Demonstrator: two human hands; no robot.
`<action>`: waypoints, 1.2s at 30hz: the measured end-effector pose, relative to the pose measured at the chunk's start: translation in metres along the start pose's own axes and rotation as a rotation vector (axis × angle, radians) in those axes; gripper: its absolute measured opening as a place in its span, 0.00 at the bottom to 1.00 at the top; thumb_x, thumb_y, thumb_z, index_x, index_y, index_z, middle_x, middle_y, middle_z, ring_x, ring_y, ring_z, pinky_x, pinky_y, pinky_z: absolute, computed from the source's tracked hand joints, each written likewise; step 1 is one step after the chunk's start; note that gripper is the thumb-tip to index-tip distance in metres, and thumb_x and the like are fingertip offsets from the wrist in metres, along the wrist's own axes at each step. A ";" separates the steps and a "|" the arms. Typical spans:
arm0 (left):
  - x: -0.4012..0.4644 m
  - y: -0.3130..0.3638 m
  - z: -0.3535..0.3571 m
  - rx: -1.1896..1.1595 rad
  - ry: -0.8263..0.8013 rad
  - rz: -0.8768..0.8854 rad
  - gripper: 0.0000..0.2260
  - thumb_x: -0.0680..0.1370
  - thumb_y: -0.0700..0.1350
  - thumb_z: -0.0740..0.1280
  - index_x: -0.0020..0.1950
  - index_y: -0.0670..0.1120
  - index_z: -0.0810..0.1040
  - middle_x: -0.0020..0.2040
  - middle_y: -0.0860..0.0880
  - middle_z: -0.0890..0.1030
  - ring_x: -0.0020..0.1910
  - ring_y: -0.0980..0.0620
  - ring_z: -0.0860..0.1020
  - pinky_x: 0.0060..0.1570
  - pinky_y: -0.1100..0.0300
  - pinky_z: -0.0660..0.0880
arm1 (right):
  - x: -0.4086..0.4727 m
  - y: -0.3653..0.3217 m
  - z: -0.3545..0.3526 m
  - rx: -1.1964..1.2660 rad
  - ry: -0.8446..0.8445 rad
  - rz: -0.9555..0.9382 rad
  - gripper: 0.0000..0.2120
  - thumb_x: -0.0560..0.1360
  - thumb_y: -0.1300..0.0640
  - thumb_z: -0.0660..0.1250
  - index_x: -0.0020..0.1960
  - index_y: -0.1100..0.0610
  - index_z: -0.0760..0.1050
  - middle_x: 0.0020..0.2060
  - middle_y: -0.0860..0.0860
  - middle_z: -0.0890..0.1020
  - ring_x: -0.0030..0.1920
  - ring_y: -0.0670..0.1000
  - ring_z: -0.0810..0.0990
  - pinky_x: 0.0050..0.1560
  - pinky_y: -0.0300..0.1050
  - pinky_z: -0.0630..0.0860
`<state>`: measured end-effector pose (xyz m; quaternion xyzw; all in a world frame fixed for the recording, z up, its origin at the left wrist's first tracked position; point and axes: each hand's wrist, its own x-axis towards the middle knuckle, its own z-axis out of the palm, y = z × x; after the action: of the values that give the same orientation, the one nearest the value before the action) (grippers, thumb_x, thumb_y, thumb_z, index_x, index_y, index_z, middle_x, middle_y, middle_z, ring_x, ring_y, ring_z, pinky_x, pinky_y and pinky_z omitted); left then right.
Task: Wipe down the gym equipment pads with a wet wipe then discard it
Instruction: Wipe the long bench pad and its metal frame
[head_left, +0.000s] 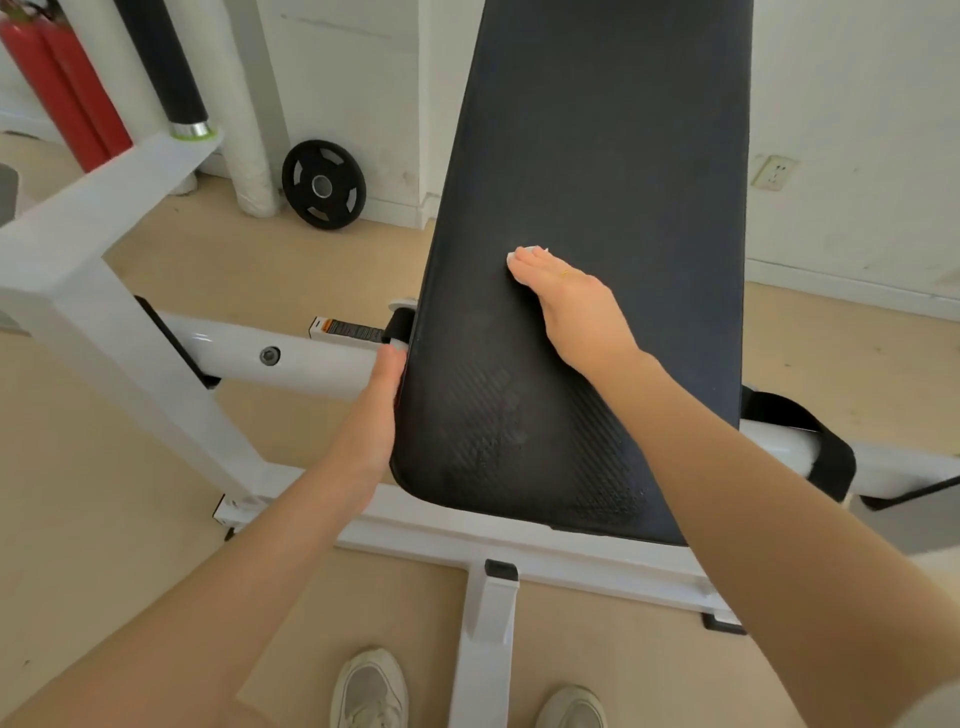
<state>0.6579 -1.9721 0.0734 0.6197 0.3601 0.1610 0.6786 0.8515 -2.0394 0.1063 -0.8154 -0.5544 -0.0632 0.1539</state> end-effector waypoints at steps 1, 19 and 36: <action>-0.004 -0.001 -0.001 -0.005 -0.017 0.013 0.19 0.80 0.59 0.41 0.50 0.64 0.73 0.46 0.70 0.76 0.46 0.73 0.72 0.46 0.73 0.66 | -0.003 -0.001 0.000 0.021 -0.016 -0.026 0.25 0.79 0.71 0.52 0.73 0.54 0.61 0.73 0.47 0.63 0.74 0.47 0.58 0.68 0.39 0.57; -0.023 -0.029 -0.012 -0.083 -0.030 0.050 0.31 0.78 0.63 0.36 0.74 0.53 0.59 0.71 0.58 0.66 0.71 0.59 0.62 0.73 0.57 0.53 | -0.090 -0.057 0.034 -0.066 -0.275 -0.396 0.31 0.72 0.74 0.57 0.72 0.55 0.59 0.69 0.51 0.63 0.68 0.49 0.65 0.58 0.42 0.68; -0.037 -0.035 -0.004 -0.002 0.038 -0.013 0.27 0.79 0.62 0.38 0.75 0.54 0.57 0.73 0.58 0.61 0.73 0.57 0.56 0.71 0.58 0.49 | -0.099 -0.035 -0.033 0.599 0.496 0.532 0.19 0.78 0.67 0.55 0.64 0.54 0.73 0.60 0.46 0.75 0.63 0.46 0.71 0.64 0.35 0.64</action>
<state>0.6219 -2.0000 0.0509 0.6133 0.3767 0.1685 0.6735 0.7844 -2.1260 0.1168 -0.8091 -0.2666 -0.0517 0.5212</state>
